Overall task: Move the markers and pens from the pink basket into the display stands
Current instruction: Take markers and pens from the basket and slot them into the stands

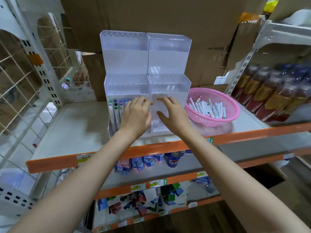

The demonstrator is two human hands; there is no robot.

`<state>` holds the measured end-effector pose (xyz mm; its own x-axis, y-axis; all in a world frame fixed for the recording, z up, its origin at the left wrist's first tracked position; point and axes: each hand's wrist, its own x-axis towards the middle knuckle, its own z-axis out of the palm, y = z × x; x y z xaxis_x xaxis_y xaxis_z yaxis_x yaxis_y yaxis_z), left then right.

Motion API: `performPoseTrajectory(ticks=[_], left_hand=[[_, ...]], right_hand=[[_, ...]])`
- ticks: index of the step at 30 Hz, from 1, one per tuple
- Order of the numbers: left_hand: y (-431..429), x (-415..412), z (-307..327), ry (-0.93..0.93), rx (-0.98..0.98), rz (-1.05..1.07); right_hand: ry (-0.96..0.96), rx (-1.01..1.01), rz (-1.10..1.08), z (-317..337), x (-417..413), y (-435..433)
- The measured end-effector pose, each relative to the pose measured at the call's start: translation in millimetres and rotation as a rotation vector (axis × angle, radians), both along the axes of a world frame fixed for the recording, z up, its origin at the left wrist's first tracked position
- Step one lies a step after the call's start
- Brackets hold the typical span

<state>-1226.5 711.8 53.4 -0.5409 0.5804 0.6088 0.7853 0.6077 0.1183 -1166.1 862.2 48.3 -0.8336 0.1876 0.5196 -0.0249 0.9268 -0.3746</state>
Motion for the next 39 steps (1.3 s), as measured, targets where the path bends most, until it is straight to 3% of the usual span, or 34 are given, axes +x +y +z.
performPoseTrajectory(ticks=[8, 16, 20, 27, 34, 39], left_hand=[[86, 14, 2, -0.05, -0.029, -0.139], [176, 19, -3, -0.225, -0.072, -0.235], [213, 20, -11, -0.296, -0.199, -0.317], [258, 2, -19, -0.515, -0.325, -0.025], [279, -16, -27, -0.452, -0.298, 0.213], [282, -18, -31, -0.393, -0.377, 0.256]], right_hand=[[-0.129, -0.023, -0.126, -4, 25, 78], [-0.242, -0.035, -0.242, -6, 31, 169], [-0.348, 0.016, -0.232, -16, 21, 202], [-0.486, 0.074, -0.226, -26, 1, 238], [-0.497, -0.03, -0.138, -30, -15, 261], [-0.476, -0.105, -0.112, -31, -14, 263]])
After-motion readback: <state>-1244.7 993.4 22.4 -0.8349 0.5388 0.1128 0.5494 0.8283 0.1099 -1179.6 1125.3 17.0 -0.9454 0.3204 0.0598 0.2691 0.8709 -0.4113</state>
